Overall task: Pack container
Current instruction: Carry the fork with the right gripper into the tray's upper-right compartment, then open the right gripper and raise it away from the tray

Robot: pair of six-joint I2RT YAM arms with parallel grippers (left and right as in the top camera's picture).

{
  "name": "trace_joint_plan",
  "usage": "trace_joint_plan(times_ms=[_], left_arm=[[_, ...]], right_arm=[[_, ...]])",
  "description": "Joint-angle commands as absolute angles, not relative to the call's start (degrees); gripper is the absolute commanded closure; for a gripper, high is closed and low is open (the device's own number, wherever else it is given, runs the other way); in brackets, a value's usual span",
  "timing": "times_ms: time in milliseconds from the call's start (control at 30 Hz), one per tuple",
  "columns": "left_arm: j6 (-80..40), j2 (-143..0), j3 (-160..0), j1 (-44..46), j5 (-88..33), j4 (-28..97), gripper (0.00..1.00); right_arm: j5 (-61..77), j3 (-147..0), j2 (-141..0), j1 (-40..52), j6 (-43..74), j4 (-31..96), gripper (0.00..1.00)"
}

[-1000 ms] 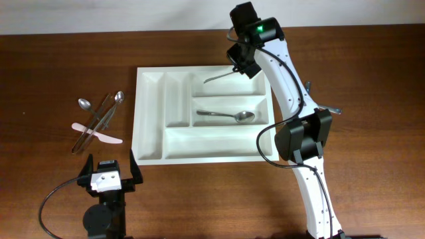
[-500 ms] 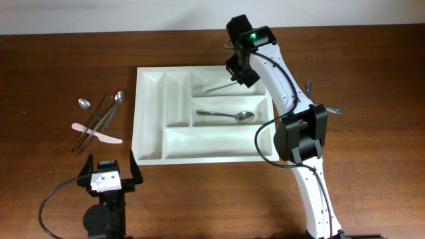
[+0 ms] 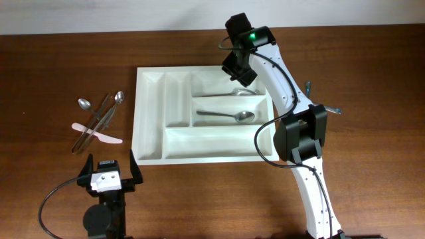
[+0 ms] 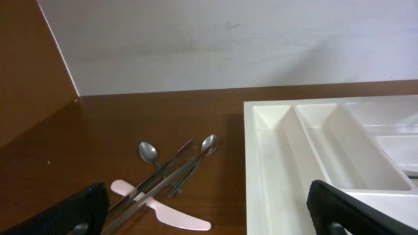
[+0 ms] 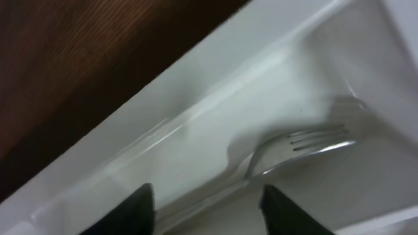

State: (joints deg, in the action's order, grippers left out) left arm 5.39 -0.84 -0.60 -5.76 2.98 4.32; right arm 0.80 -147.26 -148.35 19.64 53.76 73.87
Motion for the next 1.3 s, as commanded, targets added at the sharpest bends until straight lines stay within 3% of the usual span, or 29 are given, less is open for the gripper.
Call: trace_joint_plan(times_ms=[0,200,367,533,1267], left_arm=[[5.9,-0.3,-0.5,-6.1,2.3,4.6,0.01],[5.9,-0.3,-0.5,-6.1,2.3,4.6,0.01],[5.9,-0.3,-0.5,-6.1,2.3,4.6,0.01],[5.9,-0.3,-0.5,-6.1,2.3,4.6,0.01],[5.9,-0.3,-0.5,-6.1,2.3,4.6,0.01]], right_arm=[[-5.4,-150.9,-147.5,19.5,41.4,75.6,0.38],[-15.4,-154.7,-143.9,17.3,28.8,81.4,0.22],[-16.9,-156.4,-141.8,13.5,21.6,89.8,0.14],[-17.8,-156.4,-141.5,8.8,21.5,97.4,0.14],[-15.2,-151.6,-141.9,0.6,13.7,94.4,0.16]])
